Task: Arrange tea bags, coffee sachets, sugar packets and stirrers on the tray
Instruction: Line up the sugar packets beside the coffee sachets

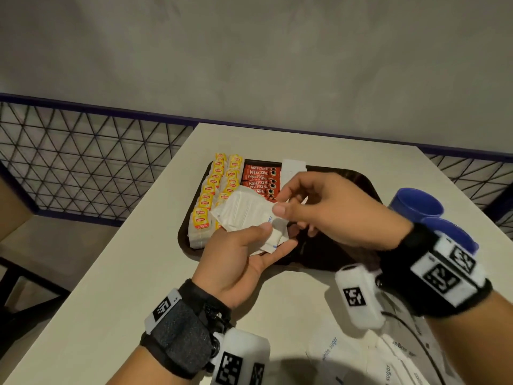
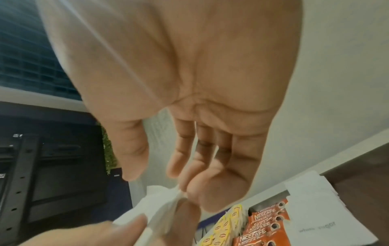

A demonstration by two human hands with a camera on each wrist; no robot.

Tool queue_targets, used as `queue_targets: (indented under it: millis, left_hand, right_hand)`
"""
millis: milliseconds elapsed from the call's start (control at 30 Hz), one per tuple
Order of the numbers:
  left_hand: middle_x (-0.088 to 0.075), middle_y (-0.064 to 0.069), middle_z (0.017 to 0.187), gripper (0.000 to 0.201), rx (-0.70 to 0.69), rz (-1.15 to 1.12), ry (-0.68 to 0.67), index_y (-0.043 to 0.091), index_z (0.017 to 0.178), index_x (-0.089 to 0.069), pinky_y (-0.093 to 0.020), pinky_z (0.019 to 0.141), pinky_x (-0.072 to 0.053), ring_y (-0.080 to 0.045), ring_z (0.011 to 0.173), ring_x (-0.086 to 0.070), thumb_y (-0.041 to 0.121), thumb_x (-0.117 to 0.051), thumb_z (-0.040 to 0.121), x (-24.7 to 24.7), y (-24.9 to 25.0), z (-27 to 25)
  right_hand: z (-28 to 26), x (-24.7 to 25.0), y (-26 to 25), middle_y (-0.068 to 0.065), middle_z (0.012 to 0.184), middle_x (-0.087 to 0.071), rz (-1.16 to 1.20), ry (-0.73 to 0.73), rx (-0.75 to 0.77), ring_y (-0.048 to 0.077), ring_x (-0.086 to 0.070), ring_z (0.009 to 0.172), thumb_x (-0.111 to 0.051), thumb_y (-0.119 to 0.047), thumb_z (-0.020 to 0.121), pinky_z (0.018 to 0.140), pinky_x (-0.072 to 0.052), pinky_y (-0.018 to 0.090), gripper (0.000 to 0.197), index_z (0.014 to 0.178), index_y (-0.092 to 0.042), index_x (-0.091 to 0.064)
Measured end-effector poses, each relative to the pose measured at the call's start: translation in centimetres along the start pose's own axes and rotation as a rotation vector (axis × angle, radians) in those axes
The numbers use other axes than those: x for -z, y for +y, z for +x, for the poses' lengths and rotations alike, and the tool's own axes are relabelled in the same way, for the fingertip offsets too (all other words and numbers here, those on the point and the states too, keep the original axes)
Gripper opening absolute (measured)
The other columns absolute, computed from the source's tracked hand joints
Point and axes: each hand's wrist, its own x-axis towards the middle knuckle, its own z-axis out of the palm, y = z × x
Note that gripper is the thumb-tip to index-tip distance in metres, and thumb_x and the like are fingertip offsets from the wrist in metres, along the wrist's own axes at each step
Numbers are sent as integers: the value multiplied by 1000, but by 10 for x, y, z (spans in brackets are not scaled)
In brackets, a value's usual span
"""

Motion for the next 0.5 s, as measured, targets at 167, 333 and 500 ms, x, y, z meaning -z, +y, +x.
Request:
queue_targets:
  millis: [167,333,500]
  left_hand:
    - [-73,-15,126,44,0,155,-47,11,137,-61,-42,83,-64,-32,107,-74,-4,-60,96,-1,-3,-2]
    - [-75,-22,113,35,10,151,23,10,129,-65,-33,62,-63,-31,80,-75,14,-66,94,-2,-1,-2]
    - [-76,-20,112,35,-43,95,134,6,129,-63,-27,63,-59,-25,75,-71,2,-65,95,4,-1,5]
  right_hand:
    - [-16,-1,10,11,91,-76,96,9,-6,25,-77,73,-84,-22,85,64,-60,27,24,107,-18,-73]
    - [-14,10,16,13,86,-74,140,28,-29,26,-70,71,-83,-14,84,68,-62,36,27,110,-18,-75]
    - [-16,14,24,9,92,-79,175,-29,-84,31,-75,78,-81,-9,85,65,-64,30,23,106,-11,-74]
